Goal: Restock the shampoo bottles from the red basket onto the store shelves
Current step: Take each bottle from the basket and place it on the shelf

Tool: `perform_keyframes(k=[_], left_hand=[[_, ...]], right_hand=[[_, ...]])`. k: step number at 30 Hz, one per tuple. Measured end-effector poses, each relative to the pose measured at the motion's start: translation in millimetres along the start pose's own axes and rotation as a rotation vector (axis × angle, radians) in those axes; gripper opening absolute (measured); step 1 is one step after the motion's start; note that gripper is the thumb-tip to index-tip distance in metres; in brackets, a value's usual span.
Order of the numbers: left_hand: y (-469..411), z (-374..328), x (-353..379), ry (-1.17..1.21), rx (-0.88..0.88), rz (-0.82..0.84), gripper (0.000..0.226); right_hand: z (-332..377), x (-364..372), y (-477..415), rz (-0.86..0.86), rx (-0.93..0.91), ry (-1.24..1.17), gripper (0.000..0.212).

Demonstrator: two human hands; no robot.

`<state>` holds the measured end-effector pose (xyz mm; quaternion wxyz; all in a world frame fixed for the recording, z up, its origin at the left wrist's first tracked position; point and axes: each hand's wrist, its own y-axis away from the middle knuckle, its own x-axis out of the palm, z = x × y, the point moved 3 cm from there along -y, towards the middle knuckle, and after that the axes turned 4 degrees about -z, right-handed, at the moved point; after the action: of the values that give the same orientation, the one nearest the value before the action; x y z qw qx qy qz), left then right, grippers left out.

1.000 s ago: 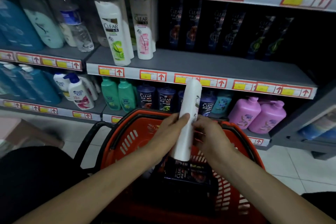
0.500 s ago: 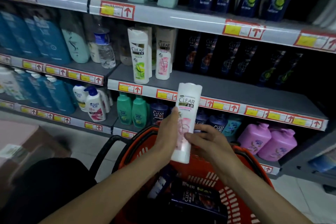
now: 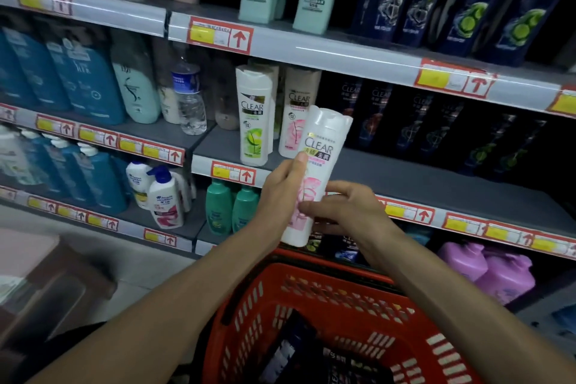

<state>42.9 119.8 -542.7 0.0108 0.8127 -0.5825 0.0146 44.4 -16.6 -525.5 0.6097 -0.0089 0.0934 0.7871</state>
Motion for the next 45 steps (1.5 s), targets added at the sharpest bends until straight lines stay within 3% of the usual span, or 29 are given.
perform_keyframes(k=[4,7,12,16,30,37,45], left_hand=[[-18,-6,-6,0.008,0.013,0.034,0.052],[-29,-14,-13,-0.003,0.112,-0.044,0.058],[-48,-15,-23,0.003,0.163,-0.079,0.042],[-61,-9,-30,0.0,0.157,-0.041,0.037],[-73,1,-27,-0.048,0.046,0.11,0.07],[-78,10,-33,-0.104,-0.001,0.091,0.077],[-61,11,-29,-0.481,0.032,0.094,0.064]], right_hand=[[-3,9,-16,-0.077,-0.124,-0.053,0.034],[-3,16,-37,-0.157,-0.234,-0.032,0.037],[4,22,-73,-0.236,-0.344,-0.012,0.044],[5,23,-101,-0.312,-0.38,0.059,0.049],[-9,37,-146,-0.44,-0.393,0.308,0.054],[3,34,-140,-0.374,-0.321,0.408,0.061],[21,-7,-88,-0.2,-0.244,0.894,0.073]])
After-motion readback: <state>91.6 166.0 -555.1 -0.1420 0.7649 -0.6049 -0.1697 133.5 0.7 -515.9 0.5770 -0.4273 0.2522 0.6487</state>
